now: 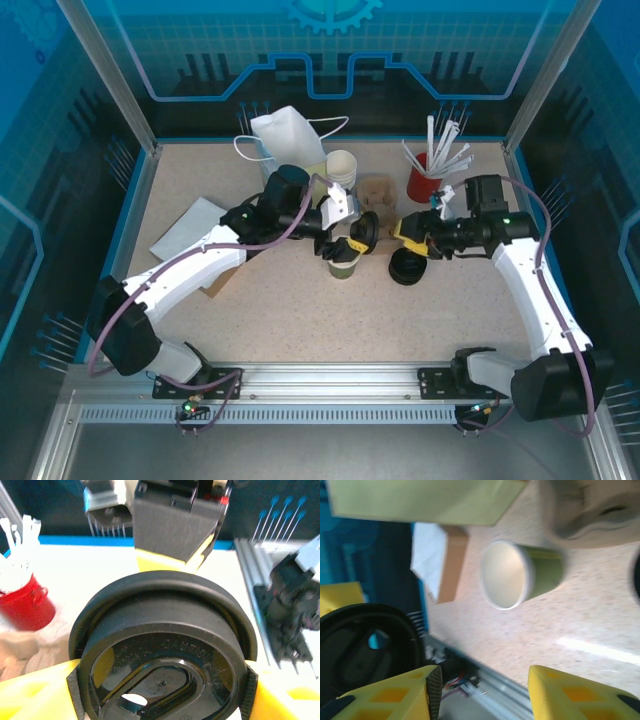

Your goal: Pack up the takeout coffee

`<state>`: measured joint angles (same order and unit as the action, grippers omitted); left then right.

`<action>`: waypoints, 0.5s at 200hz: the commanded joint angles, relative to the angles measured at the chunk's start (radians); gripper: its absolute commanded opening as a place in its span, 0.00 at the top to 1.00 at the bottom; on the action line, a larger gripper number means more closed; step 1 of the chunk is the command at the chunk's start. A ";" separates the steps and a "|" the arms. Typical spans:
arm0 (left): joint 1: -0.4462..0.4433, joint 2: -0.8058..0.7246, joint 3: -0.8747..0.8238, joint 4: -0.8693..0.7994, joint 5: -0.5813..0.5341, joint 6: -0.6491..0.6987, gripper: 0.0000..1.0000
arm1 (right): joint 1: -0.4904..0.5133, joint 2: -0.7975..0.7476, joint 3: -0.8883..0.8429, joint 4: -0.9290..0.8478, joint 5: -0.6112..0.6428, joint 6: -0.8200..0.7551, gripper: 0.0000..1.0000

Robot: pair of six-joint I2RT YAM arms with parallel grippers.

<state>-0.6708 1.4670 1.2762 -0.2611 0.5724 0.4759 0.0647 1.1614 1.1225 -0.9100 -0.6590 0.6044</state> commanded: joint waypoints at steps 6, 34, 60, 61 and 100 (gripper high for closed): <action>-0.025 -0.018 0.067 -0.291 -0.155 0.161 0.26 | -0.022 -0.057 -0.009 -0.143 0.294 -0.133 0.45; -0.040 0.014 0.119 -0.410 -0.265 0.220 0.26 | -0.047 -0.117 -0.054 -0.156 0.459 -0.195 0.33; -0.061 0.072 0.187 -0.515 -0.351 0.269 0.26 | -0.070 -0.176 -0.095 -0.140 0.509 -0.236 0.16; -0.062 0.074 0.190 -0.518 -0.353 0.271 0.26 | -0.071 -0.178 -0.097 -0.139 0.510 -0.238 0.16; -0.079 0.184 0.291 -0.638 -0.444 0.317 0.27 | -0.099 -0.240 -0.143 -0.130 0.519 -0.268 0.00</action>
<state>-0.7376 1.5890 1.5013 -0.7616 0.2199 0.7284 -0.0116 0.9550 1.0069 -1.0283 -0.1795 0.3813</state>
